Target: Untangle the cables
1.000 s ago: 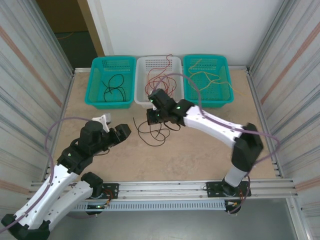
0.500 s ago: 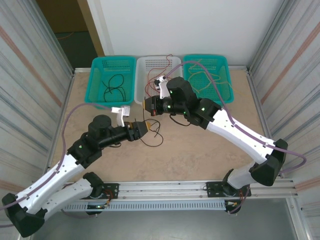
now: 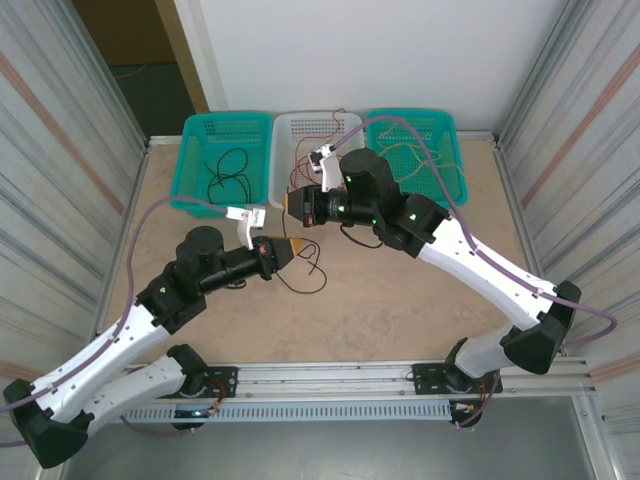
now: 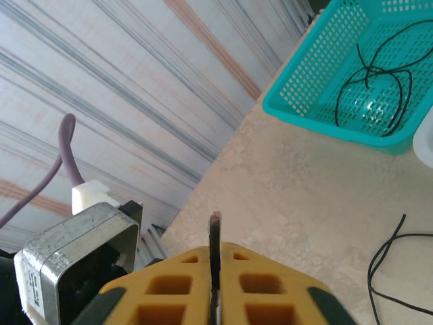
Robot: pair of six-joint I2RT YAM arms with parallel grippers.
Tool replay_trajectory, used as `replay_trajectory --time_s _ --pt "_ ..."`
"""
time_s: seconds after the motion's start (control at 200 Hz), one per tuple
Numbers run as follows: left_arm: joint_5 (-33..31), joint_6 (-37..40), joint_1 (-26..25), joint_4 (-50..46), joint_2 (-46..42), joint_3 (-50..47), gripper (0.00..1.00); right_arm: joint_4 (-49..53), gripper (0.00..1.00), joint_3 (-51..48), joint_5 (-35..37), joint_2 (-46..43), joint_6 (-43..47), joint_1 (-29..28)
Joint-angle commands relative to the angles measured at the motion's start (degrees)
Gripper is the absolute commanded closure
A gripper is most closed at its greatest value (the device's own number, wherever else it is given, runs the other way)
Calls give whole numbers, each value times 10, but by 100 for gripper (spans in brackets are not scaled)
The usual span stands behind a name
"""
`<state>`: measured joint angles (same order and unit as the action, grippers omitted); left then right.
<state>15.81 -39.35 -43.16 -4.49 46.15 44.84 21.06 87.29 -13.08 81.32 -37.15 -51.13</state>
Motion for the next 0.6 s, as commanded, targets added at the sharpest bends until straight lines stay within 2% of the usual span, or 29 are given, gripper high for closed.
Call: replay_trajectory --time_s 0.0,0.055,0.16,0.2,0.446,0.596 --pt "-17 10 -2 4 -3 31 100 17 61 12 17 -29 7 2" --pt "-24 13 -1 -18 -7 48 100 27 45 8 18 -36 16 11" --pt "3 21 9 -27 -19 71 100 33 38 -11 -15 -47 23 36" --pt "28 18 20 -25 -21 79 100 26 29 -25 -32 -56 23 47" --pt "197 -65 121 20 -16 108 100 -59 22 -107 -154 -125 19 102" --pt "263 -78 133 26 8 138 100 -56 20 -101 -207 -126 50 94"
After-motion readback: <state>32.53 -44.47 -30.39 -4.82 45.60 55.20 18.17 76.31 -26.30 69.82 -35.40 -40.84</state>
